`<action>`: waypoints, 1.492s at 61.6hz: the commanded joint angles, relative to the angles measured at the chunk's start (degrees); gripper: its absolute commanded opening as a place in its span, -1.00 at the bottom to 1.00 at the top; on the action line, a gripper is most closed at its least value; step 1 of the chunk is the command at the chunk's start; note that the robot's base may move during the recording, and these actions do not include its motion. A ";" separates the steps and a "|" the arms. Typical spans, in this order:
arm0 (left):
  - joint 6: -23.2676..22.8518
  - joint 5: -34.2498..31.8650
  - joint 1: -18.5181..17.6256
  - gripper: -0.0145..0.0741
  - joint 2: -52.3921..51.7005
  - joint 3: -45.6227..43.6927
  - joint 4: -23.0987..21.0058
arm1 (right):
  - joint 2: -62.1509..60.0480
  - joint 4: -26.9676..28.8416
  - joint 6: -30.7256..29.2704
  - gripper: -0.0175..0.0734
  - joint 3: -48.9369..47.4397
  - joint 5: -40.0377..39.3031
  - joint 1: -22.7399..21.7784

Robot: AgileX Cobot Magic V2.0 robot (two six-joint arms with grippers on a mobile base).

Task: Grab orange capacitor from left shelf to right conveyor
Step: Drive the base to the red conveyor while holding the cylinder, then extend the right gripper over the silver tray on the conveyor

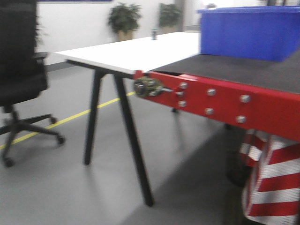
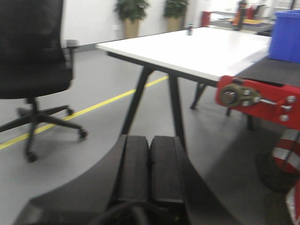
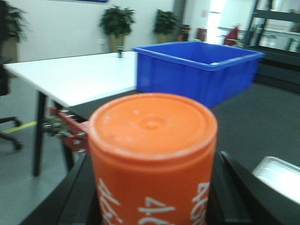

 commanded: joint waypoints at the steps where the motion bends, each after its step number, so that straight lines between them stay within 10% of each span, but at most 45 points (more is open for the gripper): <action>1: -0.09 -5.19 -0.35 -0.96 -0.67 -0.22 -0.10 | 0.94 -0.33 -0.20 -0.49 -1.60 -5.15 -0.22; 92: -0.09 -5.19 0.37 -0.96 -0.67 -0.22 -0.10 | 0.94 -0.33 -0.20 -0.49 -1.60 -5.15 -0.22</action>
